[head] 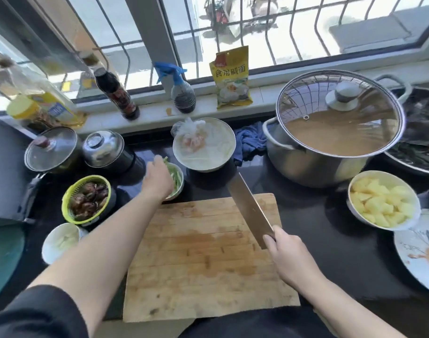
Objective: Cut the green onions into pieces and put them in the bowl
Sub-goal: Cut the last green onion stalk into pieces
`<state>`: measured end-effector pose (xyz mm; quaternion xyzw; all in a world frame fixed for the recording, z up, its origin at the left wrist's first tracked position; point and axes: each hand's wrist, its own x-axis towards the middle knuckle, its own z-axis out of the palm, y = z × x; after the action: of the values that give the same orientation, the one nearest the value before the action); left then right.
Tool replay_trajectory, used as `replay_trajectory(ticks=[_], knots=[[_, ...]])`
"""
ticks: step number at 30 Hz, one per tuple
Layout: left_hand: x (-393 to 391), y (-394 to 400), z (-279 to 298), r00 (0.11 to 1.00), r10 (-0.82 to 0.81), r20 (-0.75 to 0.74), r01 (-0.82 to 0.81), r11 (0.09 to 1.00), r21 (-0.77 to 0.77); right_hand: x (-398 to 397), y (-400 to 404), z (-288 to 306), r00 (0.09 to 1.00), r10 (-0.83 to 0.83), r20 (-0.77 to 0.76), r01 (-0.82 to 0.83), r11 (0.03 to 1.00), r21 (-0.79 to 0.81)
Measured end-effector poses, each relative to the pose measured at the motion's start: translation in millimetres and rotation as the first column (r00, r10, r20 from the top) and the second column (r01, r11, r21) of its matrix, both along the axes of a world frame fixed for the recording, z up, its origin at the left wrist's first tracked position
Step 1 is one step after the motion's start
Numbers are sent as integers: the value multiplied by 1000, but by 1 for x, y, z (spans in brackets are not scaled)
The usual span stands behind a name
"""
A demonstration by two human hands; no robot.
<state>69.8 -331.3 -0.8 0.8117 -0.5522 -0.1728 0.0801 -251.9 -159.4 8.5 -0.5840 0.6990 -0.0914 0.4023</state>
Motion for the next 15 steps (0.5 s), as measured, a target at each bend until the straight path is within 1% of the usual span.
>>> replay_trajectory(ticks=[3, 4, 5, 6, 8, 9, 10, 11, 13, 15], knots=[[3, -13, -16, 989, -122, 81, 108, 982, 153, 20, 11, 6, 999, -21, -25, 20, 1000, -10], [3, -14, -19, 985, -152, 88, 136, 977, 165, 25, 15, 8, 999, -33, -28, 33, 999, -11], [3, -13, -20, 984, -167, 65, 157, 978, 137, 30, 20, 9, 998, -49, -36, 49, 999, -11], [6, -10, -18, 990, -143, 1, 142, 986, 89, 34, 24, 10, 997, -59, -44, 59, 998, -5], [21, 4, -12, 988, -58, -143, 54, 998, -31, 41, 30, 9, 996, -69, -63, 69, 998, 0], [32, 13, -12, 985, -38, -169, 24, 996, -88, 45, 32, 9, 995, -70, -74, 70, 998, -1], [42, 22, -12, 987, -18, -162, 0, 994, -109, 49, 35, 8, 994, -67, -91, 67, 998, -3], [53, 31, -12, 989, 9, -148, -24, 995, -95, 54, 38, 8, 992, -60, -113, 59, 998, -5], [69, 44, -14, 986, 70, -153, -70, 998, 4, 65, 44, 8, 988, -51, -145, 50, 999, -9], [73, 49, -17, 984, 46, -170, -25, 992, 125, 74, 48, 9, 985, -48, -165, 48, 999, -6]])
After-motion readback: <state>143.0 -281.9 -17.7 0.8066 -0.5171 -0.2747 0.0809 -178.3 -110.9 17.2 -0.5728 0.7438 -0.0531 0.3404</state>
